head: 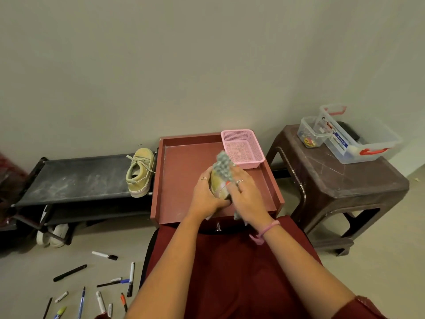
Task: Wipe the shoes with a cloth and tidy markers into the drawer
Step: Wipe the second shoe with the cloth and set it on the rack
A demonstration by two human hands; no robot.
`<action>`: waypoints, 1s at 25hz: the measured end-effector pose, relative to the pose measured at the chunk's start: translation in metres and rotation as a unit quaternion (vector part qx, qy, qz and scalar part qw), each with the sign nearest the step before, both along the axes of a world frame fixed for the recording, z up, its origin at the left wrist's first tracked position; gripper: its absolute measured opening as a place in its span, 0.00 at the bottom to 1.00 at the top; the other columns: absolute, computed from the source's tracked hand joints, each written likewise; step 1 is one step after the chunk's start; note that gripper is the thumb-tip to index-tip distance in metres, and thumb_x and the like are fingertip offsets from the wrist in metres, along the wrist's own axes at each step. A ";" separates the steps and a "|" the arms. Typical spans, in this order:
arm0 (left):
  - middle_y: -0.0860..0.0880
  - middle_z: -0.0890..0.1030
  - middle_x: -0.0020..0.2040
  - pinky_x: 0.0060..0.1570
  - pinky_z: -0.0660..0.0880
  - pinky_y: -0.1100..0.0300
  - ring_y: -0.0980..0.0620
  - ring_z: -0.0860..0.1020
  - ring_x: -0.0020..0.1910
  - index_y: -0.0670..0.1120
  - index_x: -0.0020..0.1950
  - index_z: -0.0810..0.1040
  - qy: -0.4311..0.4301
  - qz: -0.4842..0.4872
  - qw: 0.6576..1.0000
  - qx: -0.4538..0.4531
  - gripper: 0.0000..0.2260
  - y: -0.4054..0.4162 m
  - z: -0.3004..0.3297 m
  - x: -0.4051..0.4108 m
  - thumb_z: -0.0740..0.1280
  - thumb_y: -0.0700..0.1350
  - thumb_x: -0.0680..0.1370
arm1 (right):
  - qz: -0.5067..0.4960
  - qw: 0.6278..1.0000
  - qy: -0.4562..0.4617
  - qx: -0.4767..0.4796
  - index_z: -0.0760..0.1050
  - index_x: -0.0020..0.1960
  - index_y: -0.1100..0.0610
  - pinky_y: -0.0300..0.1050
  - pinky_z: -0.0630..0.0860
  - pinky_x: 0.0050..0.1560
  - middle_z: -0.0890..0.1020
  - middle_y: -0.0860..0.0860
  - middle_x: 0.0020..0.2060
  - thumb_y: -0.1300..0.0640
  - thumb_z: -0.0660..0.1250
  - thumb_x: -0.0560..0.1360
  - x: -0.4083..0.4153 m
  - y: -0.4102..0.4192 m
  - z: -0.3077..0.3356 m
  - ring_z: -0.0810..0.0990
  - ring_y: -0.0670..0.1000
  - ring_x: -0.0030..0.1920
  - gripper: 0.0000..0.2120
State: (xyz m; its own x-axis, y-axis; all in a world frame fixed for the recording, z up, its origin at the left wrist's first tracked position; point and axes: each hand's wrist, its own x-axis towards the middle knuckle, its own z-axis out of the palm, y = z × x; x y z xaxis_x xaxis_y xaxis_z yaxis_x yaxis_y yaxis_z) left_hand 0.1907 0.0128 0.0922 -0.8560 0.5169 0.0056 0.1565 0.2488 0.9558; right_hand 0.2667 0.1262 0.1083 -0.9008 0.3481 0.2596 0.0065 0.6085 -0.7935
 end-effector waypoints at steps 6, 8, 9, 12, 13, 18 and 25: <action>0.51 0.83 0.51 0.48 0.77 0.67 0.58 0.81 0.49 0.45 0.59 0.76 -0.029 -0.004 1.000 0.008 0.25 -0.014 -0.002 0.004 0.76 0.33 0.64 | 0.074 0.938 0.169 0.294 0.74 0.66 0.57 0.56 0.60 0.71 0.74 0.50 0.67 0.55 0.60 0.76 0.011 0.005 -0.025 0.66 0.53 0.71 0.20; 0.51 0.82 0.52 0.47 0.76 0.69 0.61 0.81 0.50 0.45 0.62 0.75 -0.044 -0.002 0.999 0.028 0.30 -0.011 -0.002 0.007 0.78 0.32 0.62 | 0.065 0.959 0.193 0.196 0.76 0.63 0.61 0.59 0.62 0.70 0.76 0.53 0.64 0.57 0.59 0.76 0.007 0.009 -0.030 0.68 0.54 0.69 0.19; 0.52 0.82 0.54 0.48 0.75 0.70 0.63 0.80 0.51 0.45 0.64 0.73 -0.052 -0.001 0.998 0.040 0.33 -0.009 -0.001 0.008 0.78 0.32 0.61 | 0.052 0.966 0.195 0.162 0.77 0.62 0.62 0.59 0.63 0.69 0.77 0.53 0.63 0.57 0.58 0.76 0.004 0.007 -0.031 0.69 0.55 0.69 0.19; 0.54 0.79 0.59 0.51 0.75 0.70 0.65 0.78 0.56 0.48 0.69 0.69 -0.055 -0.006 0.997 0.060 0.40 -0.006 -0.002 0.010 0.78 0.31 0.60 | 0.020 0.973 0.212 0.089 0.75 0.63 0.62 0.54 0.63 0.70 0.76 0.51 0.63 0.57 0.56 0.76 0.003 0.001 -0.037 0.70 0.51 0.68 0.19; 0.55 0.78 0.60 0.54 0.76 0.67 0.63 0.78 0.57 0.49 0.71 0.67 -0.055 -0.008 0.997 0.059 0.43 -0.007 -0.003 0.011 0.78 0.31 0.60 | 0.003 0.975 0.214 0.052 0.75 0.64 0.61 0.51 0.64 0.70 0.75 0.50 0.63 0.57 0.56 0.76 0.003 0.001 -0.038 0.69 0.49 0.68 0.19; 0.58 0.76 0.62 0.56 0.74 0.68 0.67 0.75 0.59 0.54 0.71 0.65 -0.034 0.003 0.999 0.035 0.45 -0.014 -0.005 0.008 0.79 0.36 0.59 | -0.054 0.969 0.156 -0.185 0.77 0.59 0.50 0.42 0.70 0.64 0.80 0.44 0.56 0.55 0.57 0.77 -0.008 -0.013 -0.031 0.75 0.46 0.62 0.14; 0.62 0.75 0.58 0.51 0.72 0.75 0.74 0.72 0.54 0.60 0.65 0.68 0.011 0.000 1.000 -0.028 0.41 -0.035 -0.001 -0.001 0.81 0.40 0.58 | -0.157 0.917 0.053 -0.362 0.80 0.43 0.51 0.38 0.75 0.45 0.83 0.42 0.40 0.54 0.59 0.76 -0.016 -0.031 -0.014 0.79 0.49 0.49 0.11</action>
